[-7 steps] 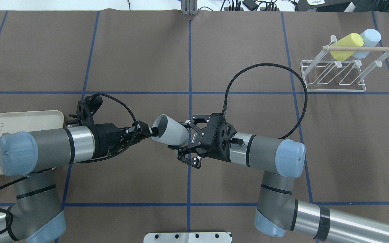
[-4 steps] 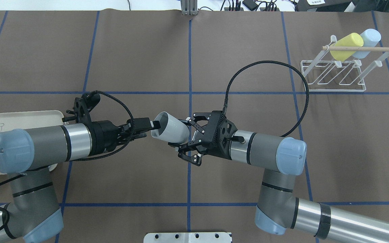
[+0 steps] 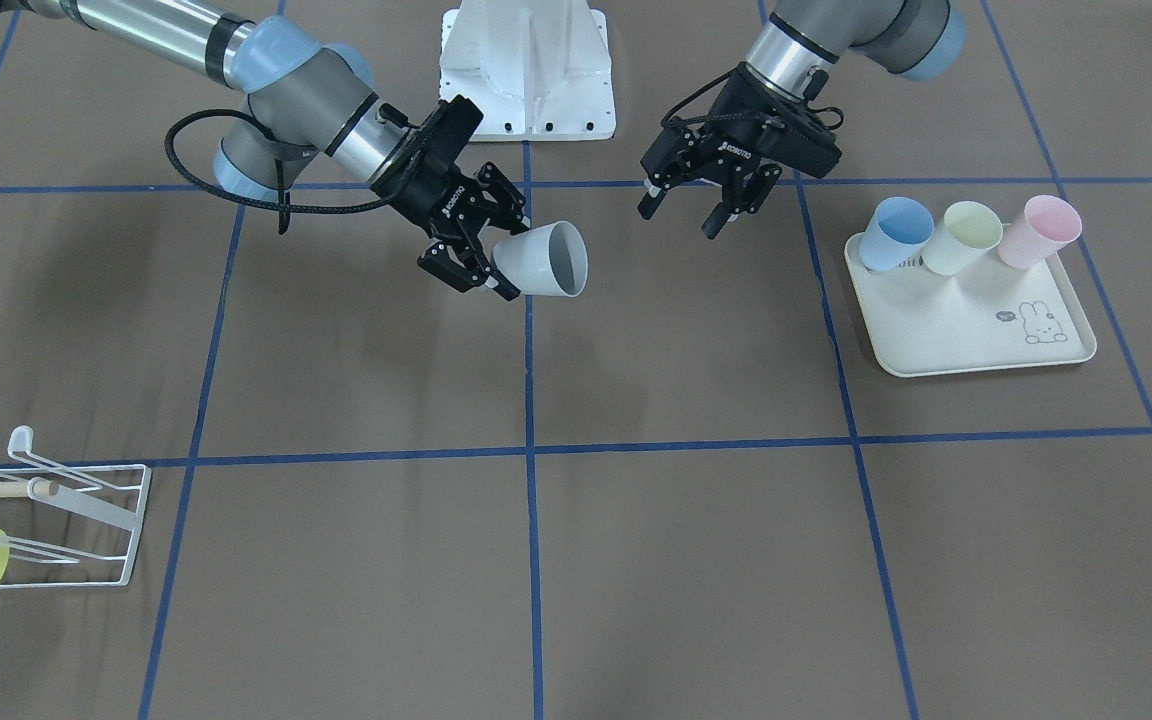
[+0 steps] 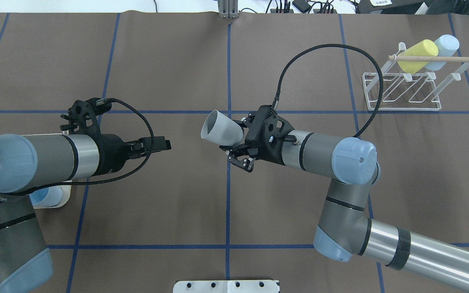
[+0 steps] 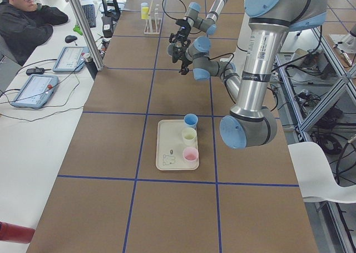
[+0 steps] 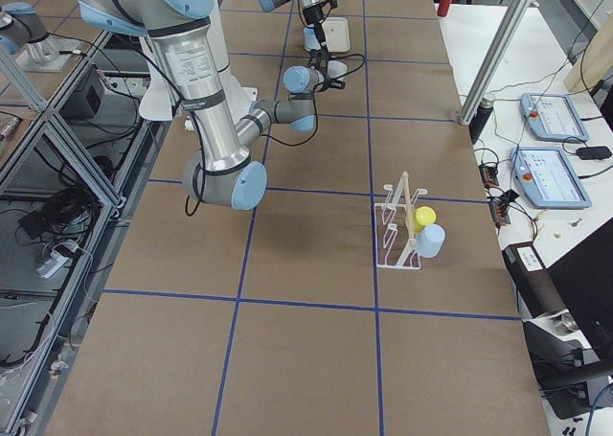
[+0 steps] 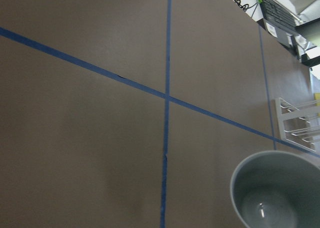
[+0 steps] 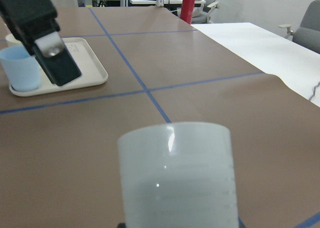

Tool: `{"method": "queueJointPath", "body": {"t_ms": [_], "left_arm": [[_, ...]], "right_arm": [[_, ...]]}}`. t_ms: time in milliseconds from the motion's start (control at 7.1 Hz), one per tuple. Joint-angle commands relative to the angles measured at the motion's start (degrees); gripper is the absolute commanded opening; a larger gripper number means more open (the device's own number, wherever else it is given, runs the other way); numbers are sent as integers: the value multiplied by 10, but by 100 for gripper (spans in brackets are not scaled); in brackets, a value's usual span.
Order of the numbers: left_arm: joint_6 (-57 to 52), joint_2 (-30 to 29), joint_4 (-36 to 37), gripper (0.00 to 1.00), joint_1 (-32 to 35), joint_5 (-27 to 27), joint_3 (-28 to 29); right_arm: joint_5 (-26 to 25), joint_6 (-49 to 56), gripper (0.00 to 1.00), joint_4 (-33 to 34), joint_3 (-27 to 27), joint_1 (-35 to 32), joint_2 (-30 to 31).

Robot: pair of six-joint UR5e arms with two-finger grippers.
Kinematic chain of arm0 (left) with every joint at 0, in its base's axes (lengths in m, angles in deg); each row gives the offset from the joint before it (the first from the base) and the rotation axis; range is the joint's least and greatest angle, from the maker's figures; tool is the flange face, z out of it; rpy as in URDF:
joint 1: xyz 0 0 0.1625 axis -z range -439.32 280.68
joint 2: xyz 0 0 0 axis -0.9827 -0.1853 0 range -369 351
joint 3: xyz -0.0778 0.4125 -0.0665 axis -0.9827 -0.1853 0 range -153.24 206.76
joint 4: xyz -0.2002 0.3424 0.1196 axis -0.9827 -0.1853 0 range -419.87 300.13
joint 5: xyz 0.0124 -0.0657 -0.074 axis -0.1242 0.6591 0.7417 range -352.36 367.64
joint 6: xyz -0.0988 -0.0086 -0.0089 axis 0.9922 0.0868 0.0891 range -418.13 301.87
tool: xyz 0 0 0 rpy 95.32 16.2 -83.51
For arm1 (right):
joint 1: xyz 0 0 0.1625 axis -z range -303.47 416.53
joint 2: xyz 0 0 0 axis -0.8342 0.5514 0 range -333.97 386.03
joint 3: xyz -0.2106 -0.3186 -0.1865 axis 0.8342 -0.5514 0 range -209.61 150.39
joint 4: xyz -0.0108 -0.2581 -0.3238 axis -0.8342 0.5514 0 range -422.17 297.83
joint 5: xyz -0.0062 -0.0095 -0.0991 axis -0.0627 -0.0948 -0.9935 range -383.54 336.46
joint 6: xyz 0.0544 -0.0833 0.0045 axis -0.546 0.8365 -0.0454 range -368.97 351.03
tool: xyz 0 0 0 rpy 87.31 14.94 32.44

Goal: Transfer IKEA cup to right arm and place on rack

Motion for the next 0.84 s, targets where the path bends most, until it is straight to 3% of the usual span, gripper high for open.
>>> {"method": "queueJointPath", "body": {"t_ms": [0,282,704], "left_arm": [[-84,20,156,100,27,1,-66],[-198,95,162,100,71,11,-119],[-428,166,155,100,215,134,-143]], "right_arm": [[0,22,0,264,122,-21,-1],[0,111,0,459,179,-67,-4],[-14,318,0,626,203,-183,-6]]}}
